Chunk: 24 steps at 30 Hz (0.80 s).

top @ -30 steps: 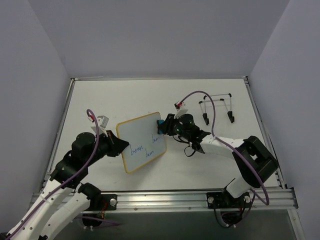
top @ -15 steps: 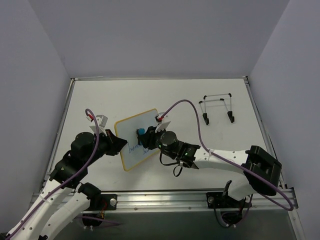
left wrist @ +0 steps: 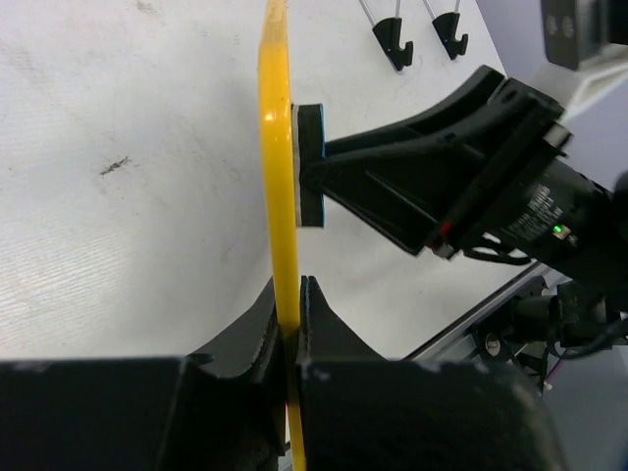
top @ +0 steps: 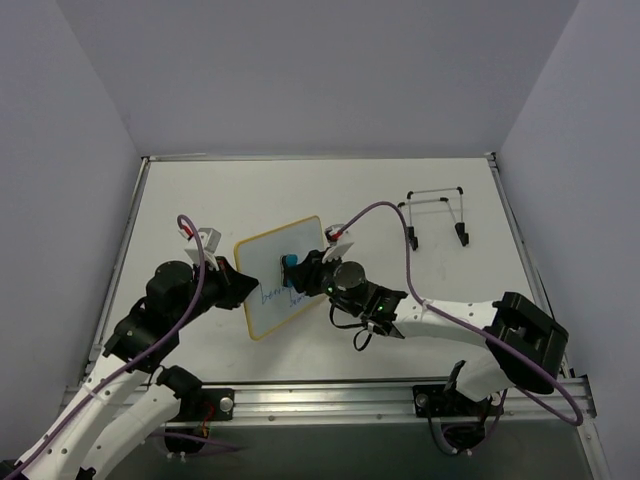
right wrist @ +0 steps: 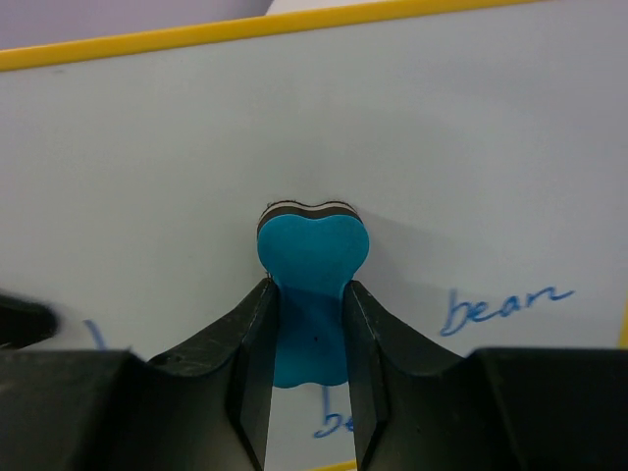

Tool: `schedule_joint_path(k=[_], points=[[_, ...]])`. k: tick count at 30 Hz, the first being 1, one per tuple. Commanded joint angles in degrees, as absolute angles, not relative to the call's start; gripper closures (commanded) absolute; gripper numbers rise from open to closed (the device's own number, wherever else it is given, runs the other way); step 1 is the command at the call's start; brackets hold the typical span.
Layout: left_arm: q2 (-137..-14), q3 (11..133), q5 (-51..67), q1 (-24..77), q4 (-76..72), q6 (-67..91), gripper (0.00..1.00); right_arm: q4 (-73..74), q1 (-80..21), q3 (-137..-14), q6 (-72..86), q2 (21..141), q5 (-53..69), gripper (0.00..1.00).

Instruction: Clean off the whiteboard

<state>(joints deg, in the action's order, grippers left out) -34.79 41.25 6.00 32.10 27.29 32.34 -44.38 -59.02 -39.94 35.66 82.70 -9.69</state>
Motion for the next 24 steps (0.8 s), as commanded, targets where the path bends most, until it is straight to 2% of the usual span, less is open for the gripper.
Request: schedule_joint_path(k=[1,12,24], points=[[-35.24,42.72,19.69,34.19,24.17,33.31,0.98,-49.11,-53.19,-35.08,36.91,84.02,-7.04,1.0],[-37.44,43.59,19.6,34.1,24.17,33.66,0.98,-56.6,-43.69,-28.31,37.71,89.91,-2.37,1.0],[-38.93,43.33,19.6,34.1,23.64,34.45,0.98,-59.85,-42.01,-27.77,35.42,93.6,-1.85,1.0]])
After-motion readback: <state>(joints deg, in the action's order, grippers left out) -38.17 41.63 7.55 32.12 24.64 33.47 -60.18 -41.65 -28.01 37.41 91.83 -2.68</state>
